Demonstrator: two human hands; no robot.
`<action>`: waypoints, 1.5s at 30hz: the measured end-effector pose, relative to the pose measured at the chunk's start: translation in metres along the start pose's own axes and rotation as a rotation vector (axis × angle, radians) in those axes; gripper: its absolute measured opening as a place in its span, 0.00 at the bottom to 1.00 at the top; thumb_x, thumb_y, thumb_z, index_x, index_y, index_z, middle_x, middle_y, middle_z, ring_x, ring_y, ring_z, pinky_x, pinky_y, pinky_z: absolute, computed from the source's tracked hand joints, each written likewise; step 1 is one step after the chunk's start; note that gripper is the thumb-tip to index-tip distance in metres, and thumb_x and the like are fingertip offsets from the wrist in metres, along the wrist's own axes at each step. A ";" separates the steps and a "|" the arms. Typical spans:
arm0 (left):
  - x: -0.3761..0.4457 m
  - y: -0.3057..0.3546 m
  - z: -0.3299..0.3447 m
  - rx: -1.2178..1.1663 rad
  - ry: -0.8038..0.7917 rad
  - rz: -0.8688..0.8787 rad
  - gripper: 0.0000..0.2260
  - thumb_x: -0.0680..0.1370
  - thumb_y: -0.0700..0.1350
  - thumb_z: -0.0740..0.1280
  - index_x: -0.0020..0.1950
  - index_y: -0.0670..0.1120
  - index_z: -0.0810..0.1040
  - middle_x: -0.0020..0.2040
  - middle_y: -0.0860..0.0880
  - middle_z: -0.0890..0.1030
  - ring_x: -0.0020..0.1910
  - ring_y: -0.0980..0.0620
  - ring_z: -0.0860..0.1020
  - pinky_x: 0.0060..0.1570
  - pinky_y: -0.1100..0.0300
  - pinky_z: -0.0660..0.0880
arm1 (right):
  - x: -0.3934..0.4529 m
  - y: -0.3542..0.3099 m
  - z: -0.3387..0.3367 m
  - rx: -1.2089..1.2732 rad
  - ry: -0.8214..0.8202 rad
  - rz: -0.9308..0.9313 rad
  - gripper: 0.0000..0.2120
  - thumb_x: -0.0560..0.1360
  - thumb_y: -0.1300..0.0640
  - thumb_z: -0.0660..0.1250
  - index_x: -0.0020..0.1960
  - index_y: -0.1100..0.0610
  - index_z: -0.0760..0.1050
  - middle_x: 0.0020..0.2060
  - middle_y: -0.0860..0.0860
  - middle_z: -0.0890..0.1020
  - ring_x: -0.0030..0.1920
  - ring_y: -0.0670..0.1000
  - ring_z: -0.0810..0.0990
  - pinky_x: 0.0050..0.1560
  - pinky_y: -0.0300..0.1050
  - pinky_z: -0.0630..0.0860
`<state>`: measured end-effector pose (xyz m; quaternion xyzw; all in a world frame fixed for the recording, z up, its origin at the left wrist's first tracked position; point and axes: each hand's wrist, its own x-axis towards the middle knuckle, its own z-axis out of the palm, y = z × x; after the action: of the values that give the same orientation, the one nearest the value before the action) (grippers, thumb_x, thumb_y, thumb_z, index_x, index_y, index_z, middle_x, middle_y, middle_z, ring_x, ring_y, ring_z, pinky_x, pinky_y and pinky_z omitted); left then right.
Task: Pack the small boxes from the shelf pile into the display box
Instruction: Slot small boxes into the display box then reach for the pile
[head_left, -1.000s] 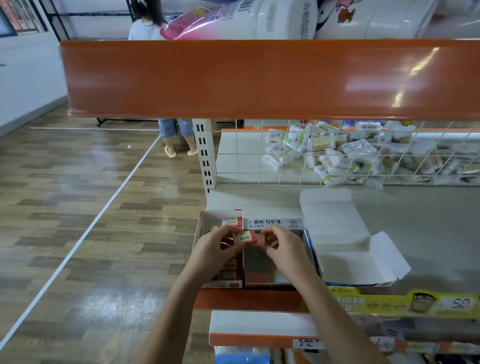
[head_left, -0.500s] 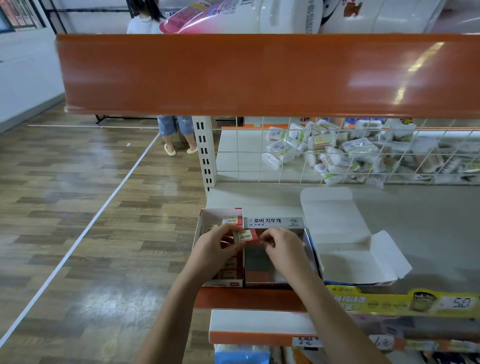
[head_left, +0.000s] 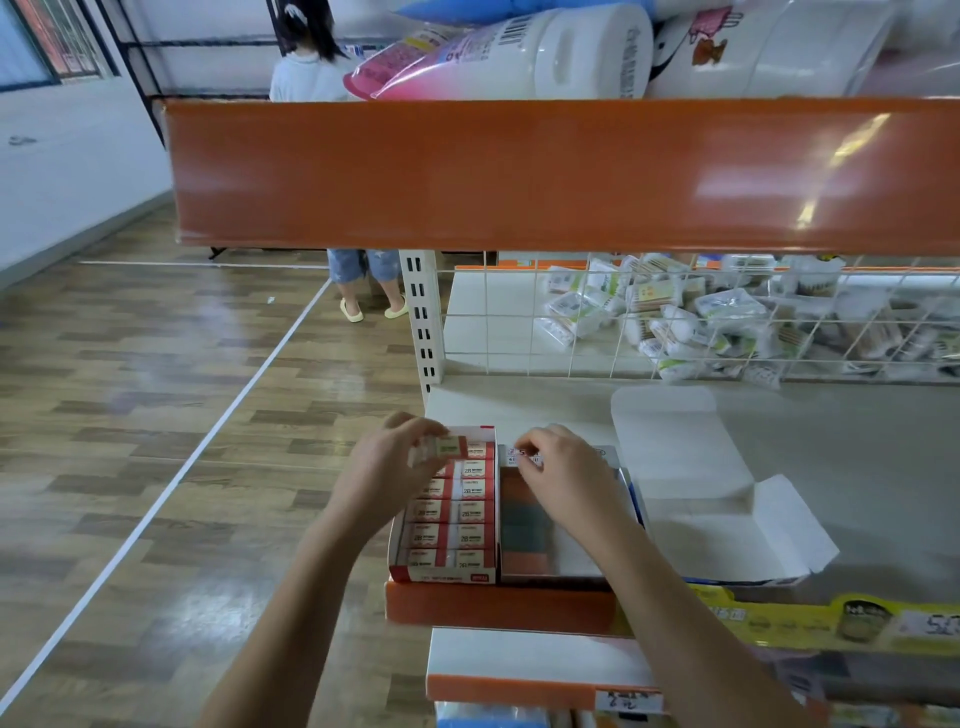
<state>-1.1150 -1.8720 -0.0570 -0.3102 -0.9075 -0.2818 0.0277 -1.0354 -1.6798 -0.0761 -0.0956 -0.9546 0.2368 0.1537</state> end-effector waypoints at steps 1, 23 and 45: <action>0.004 -0.003 -0.004 0.078 0.012 0.010 0.15 0.74 0.48 0.70 0.60 0.50 0.77 0.56 0.54 0.76 0.51 0.57 0.73 0.47 0.69 0.68 | 0.006 -0.004 0.001 -0.011 -0.007 -0.004 0.12 0.77 0.51 0.62 0.58 0.54 0.76 0.52 0.47 0.79 0.48 0.45 0.76 0.47 0.38 0.73; 0.026 -0.004 0.021 0.452 0.021 0.090 0.10 0.78 0.46 0.64 0.58 0.48 0.77 0.55 0.52 0.76 0.55 0.54 0.71 0.54 0.61 0.69 | 0.035 -0.012 0.023 -0.119 -0.092 0.004 0.10 0.75 0.52 0.66 0.54 0.55 0.74 0.46 0.49 0.78 0.46 0.48 0.75 0.42 0.40 0.71; 0.018 -0.001 0.023 0.405 0.016 0.008 0.09 0.79 0.46 0.62 0.56 0.47 0.80 0.51 0.50 0.77 0.44 0.56 0.76 0.45 0.64 0.76 | 0.033 -0.008 0.017 -0.044 -0.106 -0.026 0.13 0.76 0.51 0.66 0.57 0.56 0.74 0.50 0.50 0.79 0.50 0.50 0.76 0.46 0.42 0.72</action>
<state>-1.1276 -1.8504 -0.0728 -0.2999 -0.9441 -0.0960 0.0977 -1.0727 -1.6857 -0.0784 -0.0738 -0.9675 0.2183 0.1038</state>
